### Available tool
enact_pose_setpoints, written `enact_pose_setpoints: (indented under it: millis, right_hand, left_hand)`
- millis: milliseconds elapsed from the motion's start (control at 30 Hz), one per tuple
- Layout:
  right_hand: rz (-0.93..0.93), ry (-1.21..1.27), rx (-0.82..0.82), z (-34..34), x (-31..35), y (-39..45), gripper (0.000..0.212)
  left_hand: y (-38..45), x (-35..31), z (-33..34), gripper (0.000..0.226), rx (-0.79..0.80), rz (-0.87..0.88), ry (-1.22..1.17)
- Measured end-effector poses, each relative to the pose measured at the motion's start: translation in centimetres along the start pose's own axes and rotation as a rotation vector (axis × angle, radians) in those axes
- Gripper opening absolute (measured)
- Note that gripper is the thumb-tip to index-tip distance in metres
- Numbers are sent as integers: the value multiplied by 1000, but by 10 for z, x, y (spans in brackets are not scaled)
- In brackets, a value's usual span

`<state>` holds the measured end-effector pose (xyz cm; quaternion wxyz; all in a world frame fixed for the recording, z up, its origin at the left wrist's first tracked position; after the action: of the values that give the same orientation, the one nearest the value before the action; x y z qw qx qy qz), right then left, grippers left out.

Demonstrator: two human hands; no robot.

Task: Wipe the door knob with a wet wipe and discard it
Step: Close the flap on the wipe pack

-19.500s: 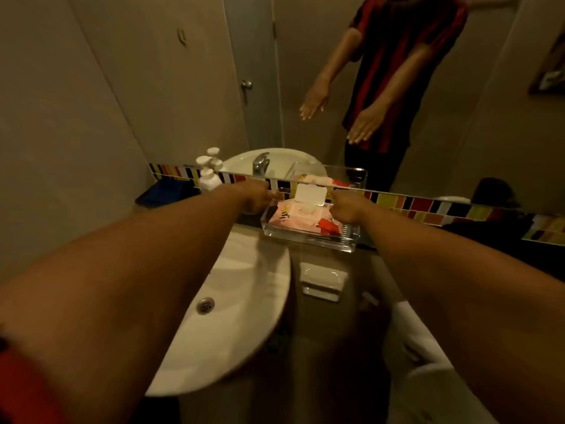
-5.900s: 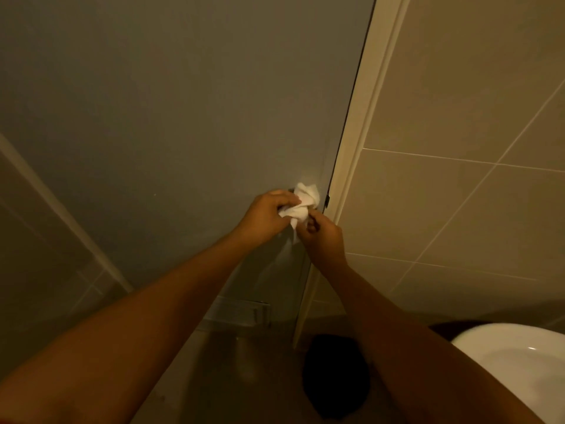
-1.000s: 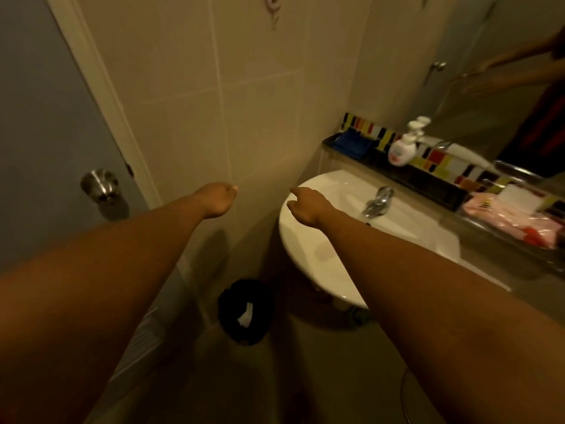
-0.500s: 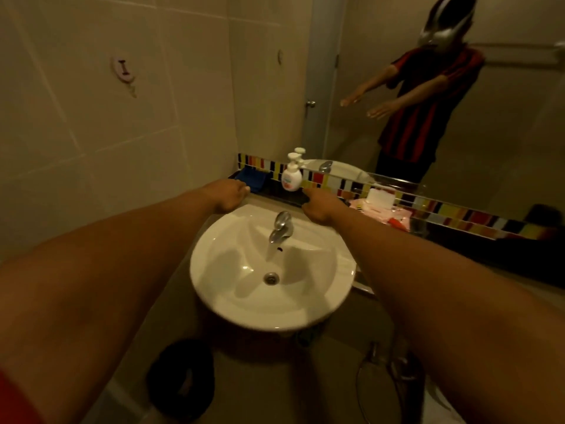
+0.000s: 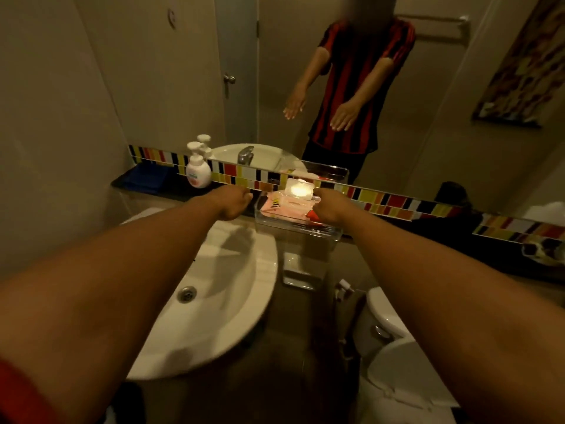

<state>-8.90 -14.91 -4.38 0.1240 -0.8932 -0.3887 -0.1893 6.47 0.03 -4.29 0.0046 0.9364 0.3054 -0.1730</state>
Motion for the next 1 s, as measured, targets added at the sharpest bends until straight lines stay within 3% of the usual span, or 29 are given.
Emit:
enact_pose_setpoints:
  millis: [267, 467, 600, 833, 1000]
  right_hand:
    - [108, 206, -18, 14, -70, 56, 48]
    - [240, 376, -34, 45, -100, 124, 31]
    - [303, 465, -15, 72, -104, 170, 20]
    - [483, 740, -71, 110, -116, 208, 22]
    - [513, 888, -93, 116, -121, 206, 28]
  left_hand:
    - [95, -40, 36, 44, 74, 91, 51]
    - [163, -24, 62, 38, 57, 27, 34]
    - [206, 1, 80, 35, 26, -70, -145]
    - [248, 0, 93, 36, -67, -69, -264]
    - [256, -1, 102, 38, -85, -133, -545]
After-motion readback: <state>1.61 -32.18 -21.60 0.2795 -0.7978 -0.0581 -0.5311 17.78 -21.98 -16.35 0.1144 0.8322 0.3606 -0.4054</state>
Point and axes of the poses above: each hand's wrist, its own y-axis towards the middle knuckle, its own z-axis out of the palm, x = y × z, the point moved 10 cm from there along y, towards the middle knuckle, and after that the axes turned 1 degree about -x, right-handed, at the moved point
